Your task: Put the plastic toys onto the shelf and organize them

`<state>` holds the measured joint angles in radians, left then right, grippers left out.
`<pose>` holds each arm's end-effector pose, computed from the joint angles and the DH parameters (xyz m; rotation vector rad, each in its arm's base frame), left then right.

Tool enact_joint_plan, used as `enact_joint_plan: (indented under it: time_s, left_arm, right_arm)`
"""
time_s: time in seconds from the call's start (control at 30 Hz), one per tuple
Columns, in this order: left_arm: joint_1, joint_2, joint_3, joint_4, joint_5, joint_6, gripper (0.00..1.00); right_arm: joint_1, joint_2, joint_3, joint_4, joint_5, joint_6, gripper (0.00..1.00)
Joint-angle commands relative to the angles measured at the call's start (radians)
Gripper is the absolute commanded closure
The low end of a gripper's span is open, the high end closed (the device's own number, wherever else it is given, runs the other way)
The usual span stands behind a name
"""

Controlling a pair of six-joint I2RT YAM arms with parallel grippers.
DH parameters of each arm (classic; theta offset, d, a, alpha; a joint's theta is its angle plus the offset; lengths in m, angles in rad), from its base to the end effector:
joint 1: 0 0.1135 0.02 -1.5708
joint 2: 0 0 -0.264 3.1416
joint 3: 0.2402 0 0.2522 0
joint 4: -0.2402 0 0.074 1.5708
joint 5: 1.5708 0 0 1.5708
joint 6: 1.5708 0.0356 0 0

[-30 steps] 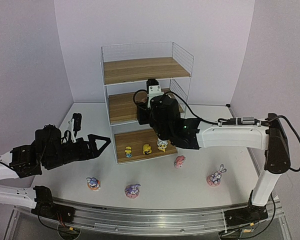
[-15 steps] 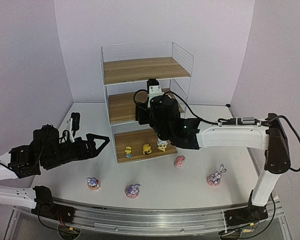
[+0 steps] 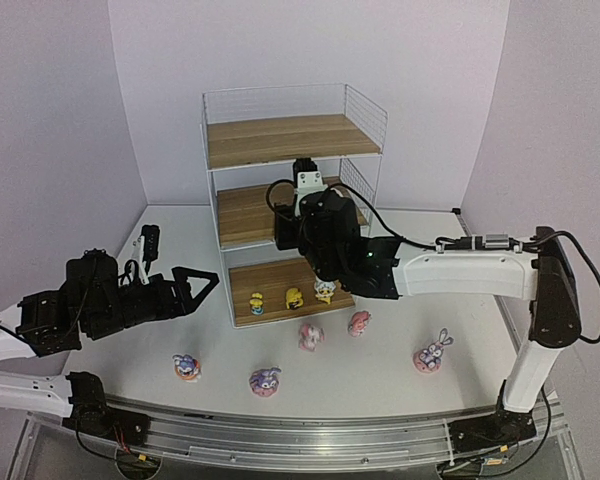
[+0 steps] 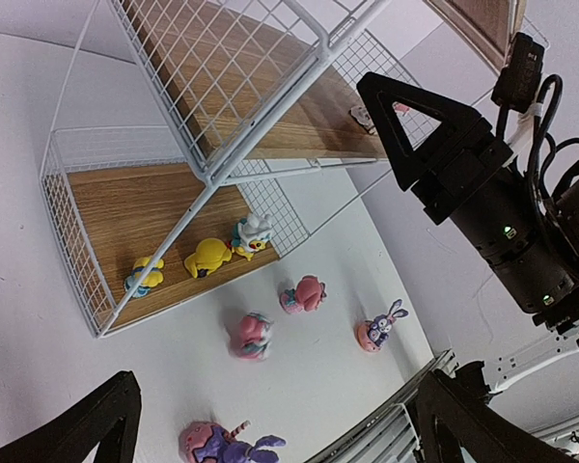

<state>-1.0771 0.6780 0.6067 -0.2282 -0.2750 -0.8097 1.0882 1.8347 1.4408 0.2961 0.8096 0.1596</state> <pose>0.0874 -0.1420 0.2895 0.0638 1.9940 -1.0242 0.2253 0.3744 0.3201 -0.1540 1.6383 0.2791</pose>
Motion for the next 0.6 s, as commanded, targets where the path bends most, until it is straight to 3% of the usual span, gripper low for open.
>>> enact_joint_plan:
  time_s: [0.0, 0.33, 0.57]
  left_arm:
    - [0.000, -0.035, 0.002, 0.001, -0.020, 0.014, 0.00]
    - [0.001, -0.050, 0.001, 0.002, -0.013, 0.019, 0.00]
    - [0.000, -0.047, 0.002, 0.012, 0.001, 0.025, 0.00]
  right_arm:
    - [-0.007, 0.031, 0.021, -0.051, -0.027, 0.015, 0.46]
    - [0.010, -0.061, 0.000, -0.060, -0.169, -0.080, 0.40]
    - [0.028, -0.170, -0.044, -0.147, -0.259, -0.096, 0.30]
